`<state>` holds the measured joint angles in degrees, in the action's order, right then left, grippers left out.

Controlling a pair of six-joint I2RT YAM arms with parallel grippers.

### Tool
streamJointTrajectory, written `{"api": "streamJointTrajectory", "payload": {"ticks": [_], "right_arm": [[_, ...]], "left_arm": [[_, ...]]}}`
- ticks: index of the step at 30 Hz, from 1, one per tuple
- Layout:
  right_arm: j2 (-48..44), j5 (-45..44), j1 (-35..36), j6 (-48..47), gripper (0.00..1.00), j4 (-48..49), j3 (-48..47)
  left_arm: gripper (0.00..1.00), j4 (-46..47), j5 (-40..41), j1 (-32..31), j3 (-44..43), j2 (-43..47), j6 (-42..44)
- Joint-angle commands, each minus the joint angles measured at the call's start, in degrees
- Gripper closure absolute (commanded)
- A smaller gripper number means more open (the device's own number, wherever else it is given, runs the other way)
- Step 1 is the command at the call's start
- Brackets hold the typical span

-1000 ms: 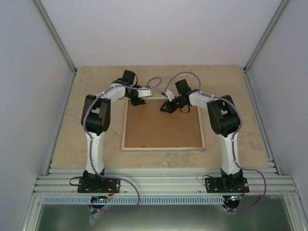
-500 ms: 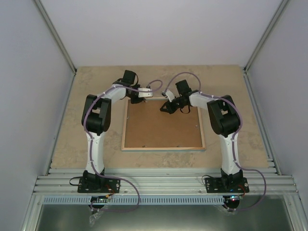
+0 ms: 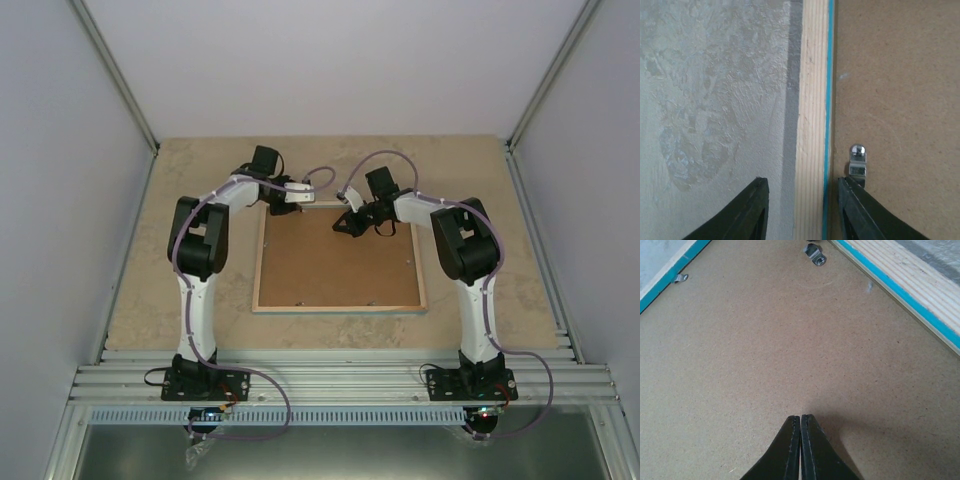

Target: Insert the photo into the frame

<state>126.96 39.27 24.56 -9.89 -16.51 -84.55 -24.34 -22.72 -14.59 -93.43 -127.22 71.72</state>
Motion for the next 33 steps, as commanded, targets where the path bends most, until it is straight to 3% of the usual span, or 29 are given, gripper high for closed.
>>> {"api": "streamJointTrajectory", "payload": {"ticks": [1,8,19,28,33], "right_arm": [[2.7,-5.1,-0.1,-1.1,0.95,-5.4,3.1],[2.8,-4.6,-0.1,-1.3,0.95,-5.5,3.2],[2.9,-4.9,-0.1,-1.9,0.95,-5.6,3.4],[3.0,-5.4,-0.2,-2.4,0.96,-5.8,3.8],[2.9,-5.4,-0.4,-2.6,0.96,-5.9,3.8]], "left_arm": [[0.57,-5.7,-4.1,0.8,-0.5,1.6,5.3],[0.54,-12.1,-7.4,0.4,-4.8,-1.2,6.2],[0.58,-8.9,-2.9,-0.8,-5.9,-5.4,5.3],[0.82,-6.2,-0.8,-0.7,-5.0,-5.7,6.9],[0.86,-6.5,-2.1,-1.5,-4.1,-5.1,7.8]]}}
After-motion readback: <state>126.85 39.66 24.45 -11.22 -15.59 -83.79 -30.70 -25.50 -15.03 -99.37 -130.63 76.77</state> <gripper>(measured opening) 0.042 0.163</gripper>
